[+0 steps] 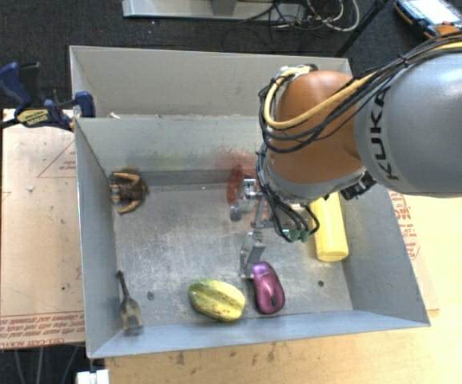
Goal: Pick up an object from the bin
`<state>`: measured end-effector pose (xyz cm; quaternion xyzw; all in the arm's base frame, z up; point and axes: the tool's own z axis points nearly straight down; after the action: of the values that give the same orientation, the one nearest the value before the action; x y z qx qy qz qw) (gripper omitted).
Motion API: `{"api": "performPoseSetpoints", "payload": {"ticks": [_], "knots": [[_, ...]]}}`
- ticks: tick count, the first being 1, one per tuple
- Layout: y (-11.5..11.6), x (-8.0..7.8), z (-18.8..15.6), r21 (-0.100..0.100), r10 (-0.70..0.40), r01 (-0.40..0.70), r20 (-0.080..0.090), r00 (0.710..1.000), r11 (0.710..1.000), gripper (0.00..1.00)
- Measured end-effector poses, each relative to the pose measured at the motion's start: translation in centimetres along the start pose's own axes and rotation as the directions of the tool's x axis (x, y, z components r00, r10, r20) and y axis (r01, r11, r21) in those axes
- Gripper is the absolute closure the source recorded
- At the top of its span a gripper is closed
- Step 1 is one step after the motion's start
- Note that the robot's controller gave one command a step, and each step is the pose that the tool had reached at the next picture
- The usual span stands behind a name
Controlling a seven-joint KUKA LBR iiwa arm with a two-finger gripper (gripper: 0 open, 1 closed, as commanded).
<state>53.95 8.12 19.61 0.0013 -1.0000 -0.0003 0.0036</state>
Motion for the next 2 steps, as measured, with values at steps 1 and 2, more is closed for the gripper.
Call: {"api": "performPoseSetpoints", "payload": {"ticks": [1,2], "knots": [[0.0,-0.2,-0.4,-0.001,0.002,-0.002,0.008,1.000,1.000,0.00],[1.0,2.2,5.9,-0.002,0.035,-0.035,0.011,0.999,0.999,0.00]]}}
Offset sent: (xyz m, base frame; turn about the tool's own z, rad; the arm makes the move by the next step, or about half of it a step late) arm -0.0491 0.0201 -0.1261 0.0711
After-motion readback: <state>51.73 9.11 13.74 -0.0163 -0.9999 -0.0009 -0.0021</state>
